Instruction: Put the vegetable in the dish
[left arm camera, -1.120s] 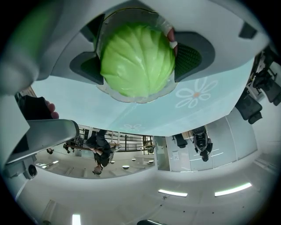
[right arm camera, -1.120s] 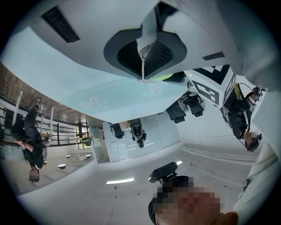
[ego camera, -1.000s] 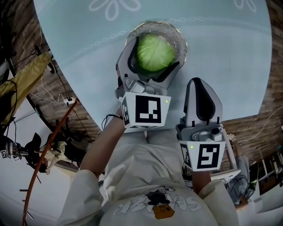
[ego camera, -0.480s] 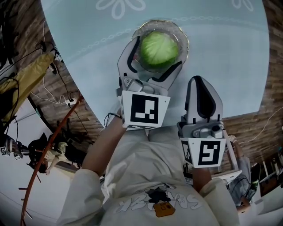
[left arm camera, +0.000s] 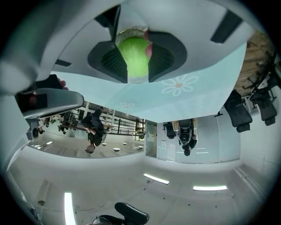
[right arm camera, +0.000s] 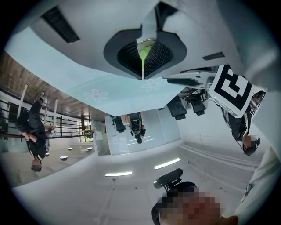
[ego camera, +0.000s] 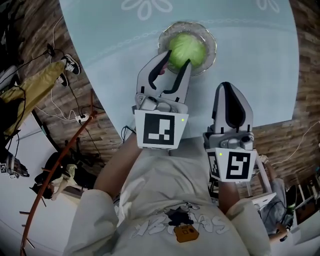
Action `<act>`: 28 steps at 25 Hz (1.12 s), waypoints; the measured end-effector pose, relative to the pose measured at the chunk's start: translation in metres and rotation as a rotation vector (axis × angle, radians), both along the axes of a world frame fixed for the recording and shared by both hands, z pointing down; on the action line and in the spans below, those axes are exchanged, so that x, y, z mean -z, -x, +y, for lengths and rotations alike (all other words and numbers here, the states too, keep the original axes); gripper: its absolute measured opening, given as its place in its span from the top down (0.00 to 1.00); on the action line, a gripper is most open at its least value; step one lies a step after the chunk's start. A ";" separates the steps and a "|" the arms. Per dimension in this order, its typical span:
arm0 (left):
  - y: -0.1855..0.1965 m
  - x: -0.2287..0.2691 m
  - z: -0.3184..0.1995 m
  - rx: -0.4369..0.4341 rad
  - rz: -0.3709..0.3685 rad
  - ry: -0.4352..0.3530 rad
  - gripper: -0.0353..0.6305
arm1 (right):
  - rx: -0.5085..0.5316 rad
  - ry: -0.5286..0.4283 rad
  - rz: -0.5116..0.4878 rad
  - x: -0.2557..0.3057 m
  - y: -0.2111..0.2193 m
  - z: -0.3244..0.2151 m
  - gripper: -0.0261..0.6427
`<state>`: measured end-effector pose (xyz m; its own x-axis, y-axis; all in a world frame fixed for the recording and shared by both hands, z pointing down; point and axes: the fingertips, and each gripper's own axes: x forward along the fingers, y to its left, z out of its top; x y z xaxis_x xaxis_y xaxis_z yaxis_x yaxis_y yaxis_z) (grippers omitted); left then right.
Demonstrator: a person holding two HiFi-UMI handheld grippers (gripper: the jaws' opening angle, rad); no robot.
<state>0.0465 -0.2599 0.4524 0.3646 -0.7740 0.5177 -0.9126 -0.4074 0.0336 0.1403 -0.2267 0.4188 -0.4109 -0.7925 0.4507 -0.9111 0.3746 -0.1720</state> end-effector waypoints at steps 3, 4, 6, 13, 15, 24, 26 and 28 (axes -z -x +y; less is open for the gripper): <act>0.006 0.008 0.007 0.018 -0.006 -0.006 0.81 | -0.004 -0.017 0.007 0.010 0.002 0.004 0.91; 0.008 0.010 0.009 0.025 -0.001 0.001 0.84 | -0.005 -0.024 0.009 0.014 0.004 0.005 0.91; 0.013 0.014 0.014 0.010 0.002 -0.005 0.91 | -0.007 -0.041 0.015 0.024 0.005 0.008 0.91; 0.022 0.050 0.033 -0.006 0.031 -0.043 0.94 | -0.014 -0.085 0.023 0.056 0.011 0.021 0.91; 0.025 0.061 0.039 -0.010 0.040 -0.057 0.94 | -0.017 -0.083 0.032 0.061 0.015 0.025 0.91; 0.045 0.111 0.074 0.037 0.108 -0.059 0.94 | -0.034 -0.117 0.036 0.094 0.033 0.051 0.92; 0.052 0.120 0.085 0.041 0.113 -0.060 0.94 | -0.033 -0.129 0.035 0.102 0.039 0.059 0.92; 0.057 0.129 0.095 0.035 0.112 -0.071 0.94 | -0.031 -0.139 0.026 0.110 0.044 0.067 0.92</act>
<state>-0.0103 -0.1645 0.3231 0.3888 -0.8204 0.4193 -0.9186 -0.3800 0.1082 0.0960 -0.1594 0.3089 -0.3745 -0.8601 0.3464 -0.9262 0.3644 -0.0965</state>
